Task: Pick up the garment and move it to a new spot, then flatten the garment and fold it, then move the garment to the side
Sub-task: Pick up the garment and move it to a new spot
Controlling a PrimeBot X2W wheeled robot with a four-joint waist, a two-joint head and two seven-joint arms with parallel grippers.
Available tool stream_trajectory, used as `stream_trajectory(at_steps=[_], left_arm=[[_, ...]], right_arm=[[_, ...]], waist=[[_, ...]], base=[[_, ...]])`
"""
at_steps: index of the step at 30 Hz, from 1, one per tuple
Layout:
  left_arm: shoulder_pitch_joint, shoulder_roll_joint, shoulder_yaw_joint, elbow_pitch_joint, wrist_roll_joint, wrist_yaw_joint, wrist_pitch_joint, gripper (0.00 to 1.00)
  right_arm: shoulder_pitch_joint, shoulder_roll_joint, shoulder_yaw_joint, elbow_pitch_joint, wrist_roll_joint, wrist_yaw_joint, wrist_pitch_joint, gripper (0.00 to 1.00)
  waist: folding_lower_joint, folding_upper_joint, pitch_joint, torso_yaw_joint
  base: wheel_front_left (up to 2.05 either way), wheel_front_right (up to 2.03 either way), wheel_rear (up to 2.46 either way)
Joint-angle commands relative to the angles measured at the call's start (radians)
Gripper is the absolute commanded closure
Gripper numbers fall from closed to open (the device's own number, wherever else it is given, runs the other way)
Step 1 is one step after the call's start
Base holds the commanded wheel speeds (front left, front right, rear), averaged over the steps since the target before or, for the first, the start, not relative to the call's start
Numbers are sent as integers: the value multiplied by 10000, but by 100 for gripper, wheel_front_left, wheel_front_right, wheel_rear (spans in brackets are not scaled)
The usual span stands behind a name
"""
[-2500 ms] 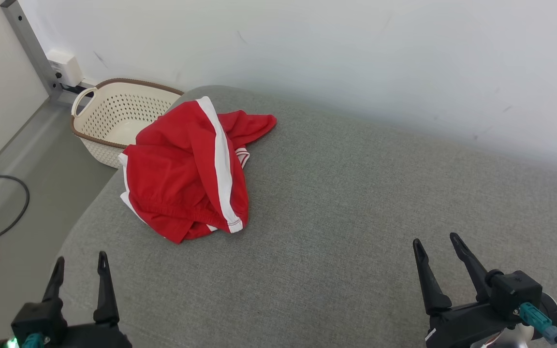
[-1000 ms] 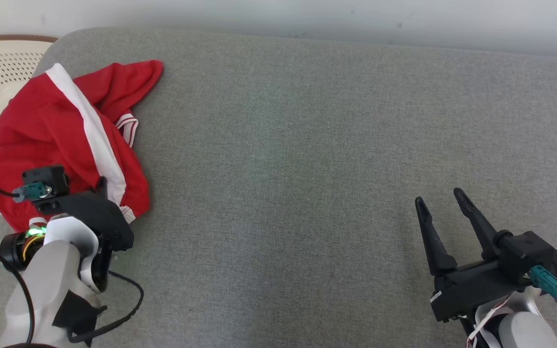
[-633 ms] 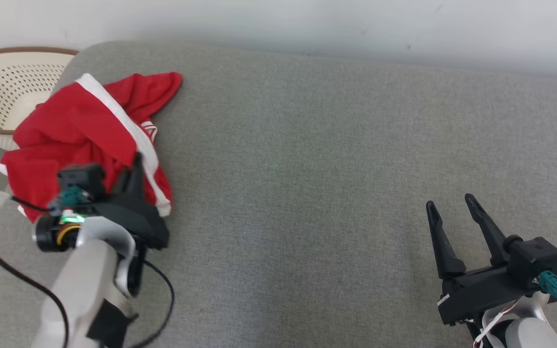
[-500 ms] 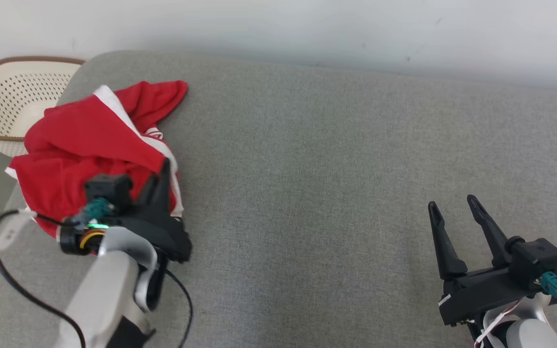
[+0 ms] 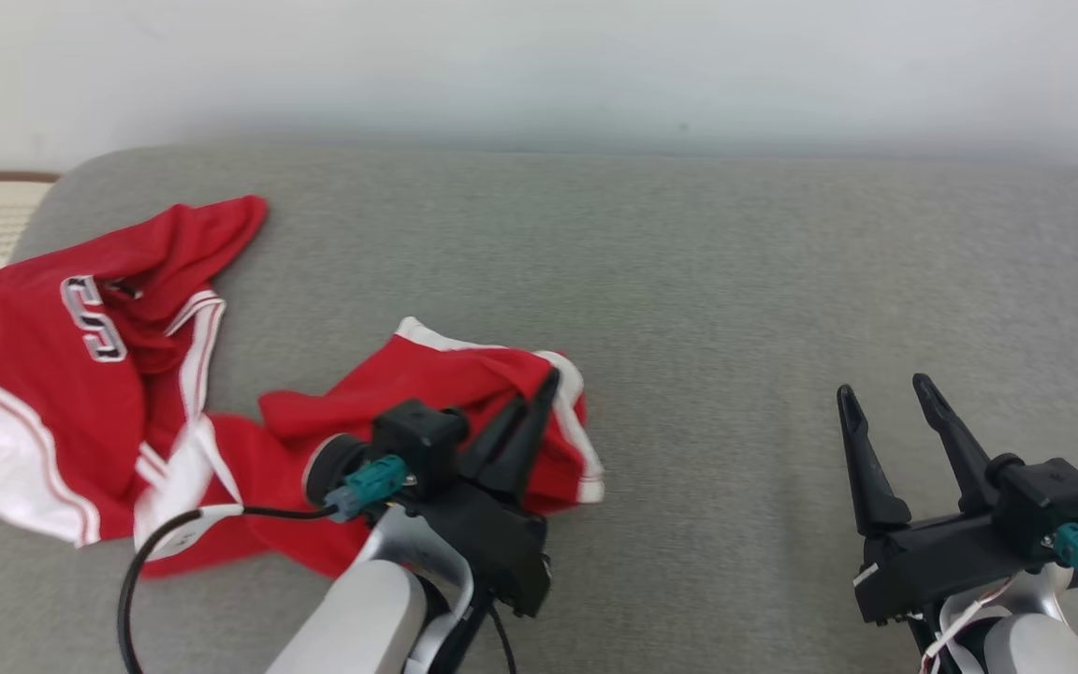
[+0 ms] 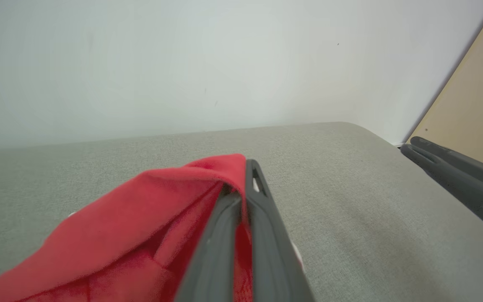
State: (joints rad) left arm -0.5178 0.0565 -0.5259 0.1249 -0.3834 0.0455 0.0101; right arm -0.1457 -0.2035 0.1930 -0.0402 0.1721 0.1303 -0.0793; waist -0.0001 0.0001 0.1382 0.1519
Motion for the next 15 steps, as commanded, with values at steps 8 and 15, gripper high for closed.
stream_trajectory(at_steps=[8,15], left_arm=[[-766,-47,-1445,-406,-758,103,180,100],[-2376,-44,-2260,191,-1702,631,-318,100]], right_arm=[[-298,69,-23,65,28,6,-157,0],[-534,265,-5,257,177,6,-391,0]], waist=[[1,-1,482,-2461],[1,-1,1095,-3887]], base=[[0,0,0],[0,0,0]])
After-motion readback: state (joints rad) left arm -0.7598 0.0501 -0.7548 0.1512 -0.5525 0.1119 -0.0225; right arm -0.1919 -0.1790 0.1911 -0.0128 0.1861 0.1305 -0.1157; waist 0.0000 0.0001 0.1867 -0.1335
